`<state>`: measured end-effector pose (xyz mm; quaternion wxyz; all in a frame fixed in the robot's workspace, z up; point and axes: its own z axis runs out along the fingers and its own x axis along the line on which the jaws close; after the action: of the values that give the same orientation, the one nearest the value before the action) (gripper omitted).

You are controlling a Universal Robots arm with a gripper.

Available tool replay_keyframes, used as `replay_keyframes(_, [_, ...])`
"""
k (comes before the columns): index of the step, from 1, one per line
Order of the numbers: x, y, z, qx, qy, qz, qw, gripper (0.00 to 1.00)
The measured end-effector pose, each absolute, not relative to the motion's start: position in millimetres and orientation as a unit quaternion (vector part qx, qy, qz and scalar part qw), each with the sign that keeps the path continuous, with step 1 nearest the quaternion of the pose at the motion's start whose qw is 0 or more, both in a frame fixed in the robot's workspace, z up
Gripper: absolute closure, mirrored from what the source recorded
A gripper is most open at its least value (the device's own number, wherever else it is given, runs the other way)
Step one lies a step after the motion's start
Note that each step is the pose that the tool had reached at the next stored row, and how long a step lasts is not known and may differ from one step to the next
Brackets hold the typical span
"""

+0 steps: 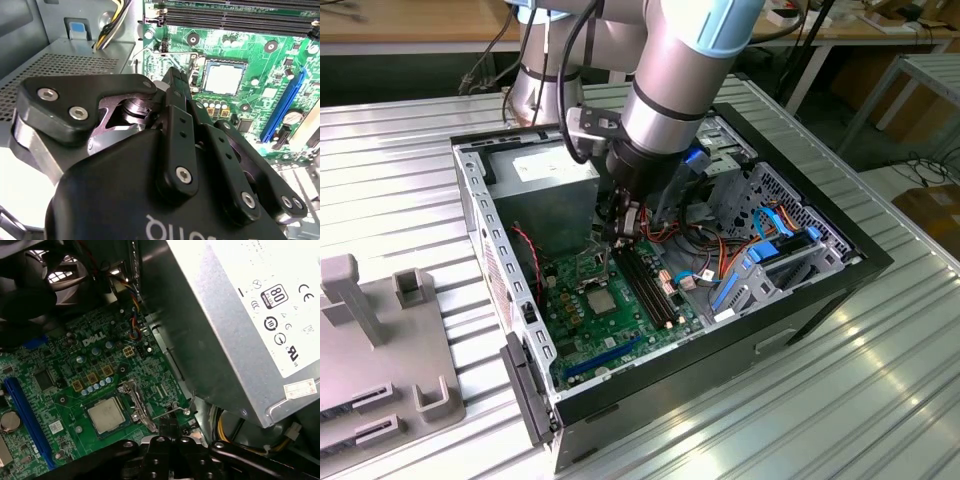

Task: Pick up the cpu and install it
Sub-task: 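Close the cpu cover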

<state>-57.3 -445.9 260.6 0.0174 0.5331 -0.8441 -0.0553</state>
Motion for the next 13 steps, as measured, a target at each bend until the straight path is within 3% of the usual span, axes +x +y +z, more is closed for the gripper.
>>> replay_keyframes(13, [-58.0, -454.3, 260.6, 0.555, -0.83, -0.055, 0.017, 0.89])
